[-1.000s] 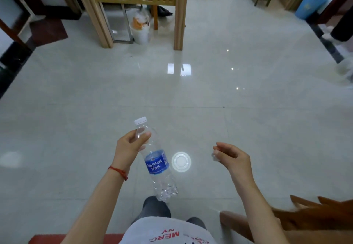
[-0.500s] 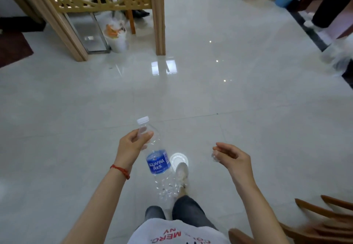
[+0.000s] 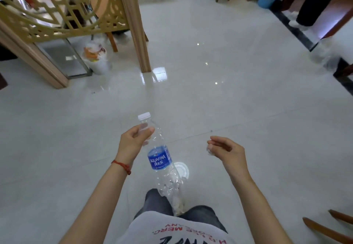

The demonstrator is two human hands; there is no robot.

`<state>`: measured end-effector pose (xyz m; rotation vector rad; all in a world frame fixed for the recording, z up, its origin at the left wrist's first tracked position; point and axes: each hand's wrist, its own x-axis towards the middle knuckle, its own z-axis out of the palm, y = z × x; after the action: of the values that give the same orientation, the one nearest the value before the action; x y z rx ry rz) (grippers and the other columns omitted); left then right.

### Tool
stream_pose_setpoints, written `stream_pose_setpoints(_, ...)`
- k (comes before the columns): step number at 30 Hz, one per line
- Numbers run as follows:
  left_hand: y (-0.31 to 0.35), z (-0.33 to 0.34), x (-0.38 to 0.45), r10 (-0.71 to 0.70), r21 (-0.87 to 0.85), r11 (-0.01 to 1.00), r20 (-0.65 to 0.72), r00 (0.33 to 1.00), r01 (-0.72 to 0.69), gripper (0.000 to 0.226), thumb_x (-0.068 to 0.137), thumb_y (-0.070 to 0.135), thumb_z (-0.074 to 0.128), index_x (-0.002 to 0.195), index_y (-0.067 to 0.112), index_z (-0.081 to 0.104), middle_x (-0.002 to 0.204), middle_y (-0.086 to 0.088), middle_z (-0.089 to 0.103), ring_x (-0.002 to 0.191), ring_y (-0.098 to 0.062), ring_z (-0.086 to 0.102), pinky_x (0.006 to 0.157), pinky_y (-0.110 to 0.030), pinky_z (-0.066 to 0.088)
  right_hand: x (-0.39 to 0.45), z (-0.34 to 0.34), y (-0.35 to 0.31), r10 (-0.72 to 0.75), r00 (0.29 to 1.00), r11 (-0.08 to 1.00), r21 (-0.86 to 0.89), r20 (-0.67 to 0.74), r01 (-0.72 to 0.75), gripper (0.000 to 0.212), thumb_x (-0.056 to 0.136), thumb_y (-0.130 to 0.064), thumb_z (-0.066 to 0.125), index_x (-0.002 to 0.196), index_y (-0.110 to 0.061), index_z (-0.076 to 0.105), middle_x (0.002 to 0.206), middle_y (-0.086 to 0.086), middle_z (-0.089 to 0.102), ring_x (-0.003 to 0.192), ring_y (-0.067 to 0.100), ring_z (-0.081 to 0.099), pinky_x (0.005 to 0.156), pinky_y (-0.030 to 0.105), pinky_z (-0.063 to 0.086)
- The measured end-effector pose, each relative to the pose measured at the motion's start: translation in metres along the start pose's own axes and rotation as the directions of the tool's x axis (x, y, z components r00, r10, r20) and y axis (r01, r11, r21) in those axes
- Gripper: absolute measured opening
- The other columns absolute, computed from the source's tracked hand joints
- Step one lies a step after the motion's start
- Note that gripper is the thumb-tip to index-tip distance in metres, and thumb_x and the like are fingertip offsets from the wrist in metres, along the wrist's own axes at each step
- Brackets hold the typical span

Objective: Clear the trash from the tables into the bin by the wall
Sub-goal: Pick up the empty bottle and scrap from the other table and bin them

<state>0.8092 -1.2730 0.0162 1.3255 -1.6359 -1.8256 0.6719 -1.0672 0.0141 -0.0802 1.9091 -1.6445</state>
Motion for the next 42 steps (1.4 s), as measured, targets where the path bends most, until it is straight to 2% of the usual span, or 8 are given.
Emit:
stream_pose_setpoints(4, 0.019, 0.032, 0.039, -0.008, 0.041, 0.999, 0.102, 0.995, 0.003, 0.038, 0.081, 0.017, 0.065, 0.116, 0.006, 0.058, 0.107, -0.012, 0.063, 0.078, -0.015, 0.06, 0.073, -0.026, 0.05, 0.025, -0.009, -0.009, 0.019, 0.996, 0.999, 0.041, -0.091, -0.016, 0.025, 0.074, 0.006, 0.068, 0.095, -0.009, 0.068, 0.088, 0.006, 0.071, 0.078, 0.014, 0.067, 0.069, 0.016, 0.054)
stream_pose_setpoints(11, 0.062, 0.105, 0.101, -0.013, 0.148, 0.988, 0.362, 0.932, -0.044, 0.032, 0.08, 0.018, 0.065, 0.111, 0.009, 0.061, 0.092, -0.008, 0.064, 0.079, -0.019, 0.06, 0.074, -0.028, 0.049, 0.047, -0.029, -0.02, 0.063, 0.937, 0.984, 0.177, -0.343, -0.001, 0.025, 0.075, 0.005, 0.068, 0.096, -0.007, 0.068, 0.088, 0.006, 0.071, 0.073, 0.008, 0.067, 0.065, 0.013, 0.053)
stream_pose_setpoints(16, 0.089, 0.16, 0.131, -0.014, 0.229, 0.963, 0.567, 0.823, -0.141, 0.035, 0.081, 0.019, 0.064, 0.114, 0.008, 0.06, 0.097, -0.008, 0.064, 0.082, -0.017, 0.061, 0.072, -0.025, 0.048, 0.048, -0.039, -0.021, 0.118, 0.839, 0.954, 0.294, -0.531, 0.052, 0.025, 0.076, 0.004, 0.068, 0.098, -0.007, 0.068, 0.09, 0.008, 0.071, 0.08, 0.015, 0.066, 0.066, 0.013, 0.053)
stream_pose_setpoints(20, 0.097, 0.2, 0.139, -0.042, 0.283, 0.934, 0.694, 0.719, -0.218, 0.028, 0.081, 0.02, 0.064, 0.107, 0.01, 0.062, 0.093, -0.007, 0.066, 0.083, -0.019, 0.061, 0.069, -0.023, 0.048, 0.039, -0.045, -0.013, 0.179, 0.736, 0.922, 0.372, -0.652, 0.105, 0.024, 0.077, 0.005, 0.066, 0.098, -0.007, 0.067, 0.089, 0.007, 0.07, 0.073, 0.006, 0.066, 0.063, 0.011, 0.052)
stream_pose_setpoints(24, 0.095, 0.24, 0.134, -0.084, 0.333, 0.892, 0.787, 0.611, -0.306, 0.043, 0.082, 0.023, 0.062, 0.121, 0.005, 0.056, 0.109, -0.014, 0.064, 0.09, -0.022, 0.06, 0.078, -0.03, 0.047, 0.025, -0.052, 0.0, 0.239, 0.627, 0.898, 0.415, -0.741, 0.147, 0.022, 0.078, 0.002, 0.067, 0.096, -0.011, 0.068, 0.089, 0.003, 0.071, 0.073, 0.003, 0.067, 0.065, 0.012, 0.052)
stream_pose_setpoints(32, 0.082, 0.315, 0.109, -0.181, 0.36, 0.85, 0.885, 0.428, -0.384, 0.045, 0.082, 0.022, 0.062, 0.123, 0.004, 0.055, 0.118, -0.016, 0.062, 0.092, -0.022, 0.061, 0.077, -0.028, 0.048, 0.015, -0.083, 0.02, 0.314, 0.463, 0.873, 0.444, -0.829, 0.203, 0.024, 0.076, 0.004, 0.068, 0.097, -0.007, 0.067, 0.088, 0.006, 0.071, 0.076, 0.01, 0.067, 0.067, 0.016, 0.054)
stream_pose_setpoints(37, 0.078, 0.379, 0.096, -0.209, 0.372, 0.84, 0.894, 0.397, -0.395, 0.046, 0.082, 0.022, 0.062, 0.124, 0.003, 0.054, 0.119, -0.017, 0.061, 0.097, -0.025, 0.061, 0.084, -0.033, 0.049, 0.033, -0.135, 0.022, 0.309, 0.421, 0.885, 0.42, -0.853, 0.2, 0.025, 0.076, 0.004, 0.069, 0.097, -0.008, 0.067, 0.086, 0.004, 0.07, 0.071, 0.004, 0.067, 0.064, 0.013, 0.052)
stream_pose_setpoints(42, 0.082, 0.459, 0.083, -0.184, 0.362, 0.837, 0.893, 0.411, -0.411, 0.046, 0.083, 0.024, 0.06, 0.124, 0.003, 0.053, 0.119, -0.017, 0.061, 0.099, -0.028, 0.061, 0.087, -0.035, 0.049, 0.063, -0.217, 0.015, 0.279, 0.433, 0.904, 0.387, -0.857, 0.182, 0.025, 0.076, 0.003, 0.069, 0.099, -0.007, 0.067, 0.084, 0.002, 0.07, 0.069, 0.002, 0.066, 0.064, 0.013, 0.052)
